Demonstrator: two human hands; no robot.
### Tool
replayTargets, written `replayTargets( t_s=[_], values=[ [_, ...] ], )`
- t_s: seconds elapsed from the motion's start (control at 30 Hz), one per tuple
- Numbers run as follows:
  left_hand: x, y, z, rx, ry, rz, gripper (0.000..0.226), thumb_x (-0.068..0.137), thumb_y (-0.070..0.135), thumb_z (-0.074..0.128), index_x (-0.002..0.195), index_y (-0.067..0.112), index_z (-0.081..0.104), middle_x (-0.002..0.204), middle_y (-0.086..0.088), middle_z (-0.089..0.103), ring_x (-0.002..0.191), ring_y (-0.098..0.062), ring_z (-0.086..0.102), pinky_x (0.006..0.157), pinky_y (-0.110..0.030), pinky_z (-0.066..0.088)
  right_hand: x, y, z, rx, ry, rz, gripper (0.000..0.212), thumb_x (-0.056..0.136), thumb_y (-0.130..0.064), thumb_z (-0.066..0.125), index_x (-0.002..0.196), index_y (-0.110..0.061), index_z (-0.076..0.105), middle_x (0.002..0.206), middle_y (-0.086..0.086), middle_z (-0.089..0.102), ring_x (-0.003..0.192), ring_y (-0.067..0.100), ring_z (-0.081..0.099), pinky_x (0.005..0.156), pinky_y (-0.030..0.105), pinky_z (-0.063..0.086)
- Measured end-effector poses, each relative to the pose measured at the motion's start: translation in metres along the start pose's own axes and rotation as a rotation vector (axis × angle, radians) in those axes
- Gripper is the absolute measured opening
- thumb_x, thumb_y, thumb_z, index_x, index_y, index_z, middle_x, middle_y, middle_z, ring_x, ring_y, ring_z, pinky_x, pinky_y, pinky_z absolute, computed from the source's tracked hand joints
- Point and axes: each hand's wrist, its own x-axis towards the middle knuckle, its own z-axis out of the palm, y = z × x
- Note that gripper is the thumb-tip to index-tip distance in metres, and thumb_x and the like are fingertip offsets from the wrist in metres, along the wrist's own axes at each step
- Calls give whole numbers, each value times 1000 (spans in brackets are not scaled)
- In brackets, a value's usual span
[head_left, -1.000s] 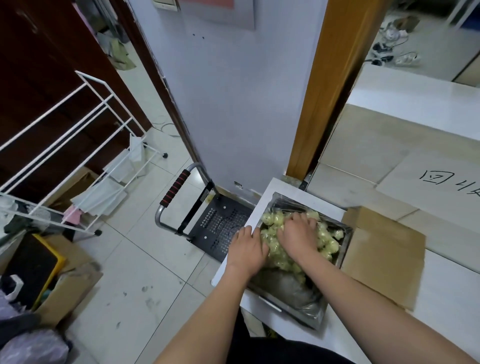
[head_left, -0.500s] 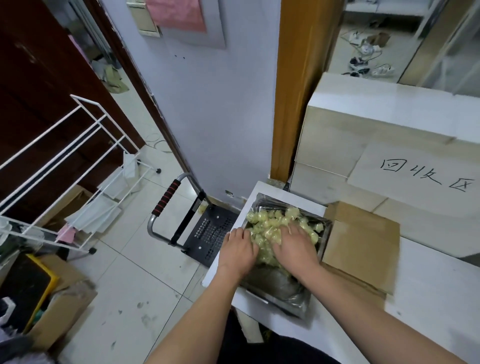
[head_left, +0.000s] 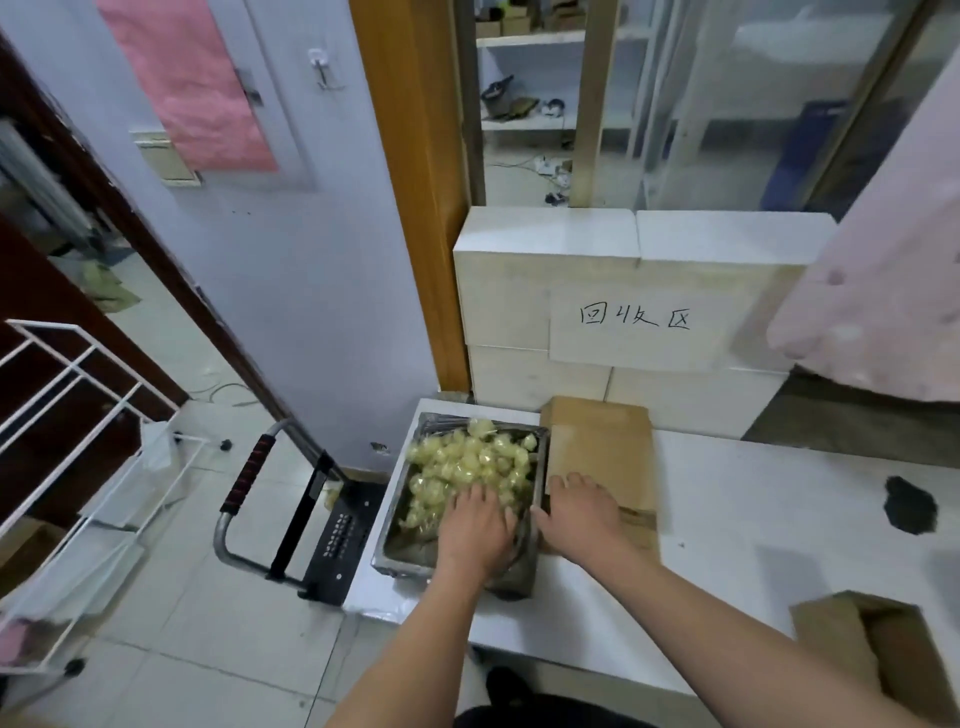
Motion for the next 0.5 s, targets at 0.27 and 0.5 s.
replayTargets(
  t_s=[0.27,0.5],
  values=[
    [-62,82,11,-43,10,184,40,105,32,28,126,7,50,126,-12,51,119,-31,47,107,-39,34,-96,60,1,-24,-8,136,44,97,-42,42,127,-11,52,125,9,57,113,27,54,89,36,43],
    [-97,167,25,24,-16,311,44,104,36,29,129,6,50,126,-13,54,118,-30,49,107,-40,34,-171,138,8,14,35,299,51,100,-49,38,132,-13,49,124,9,57,114,26,53,88,37,43]
  ],
)
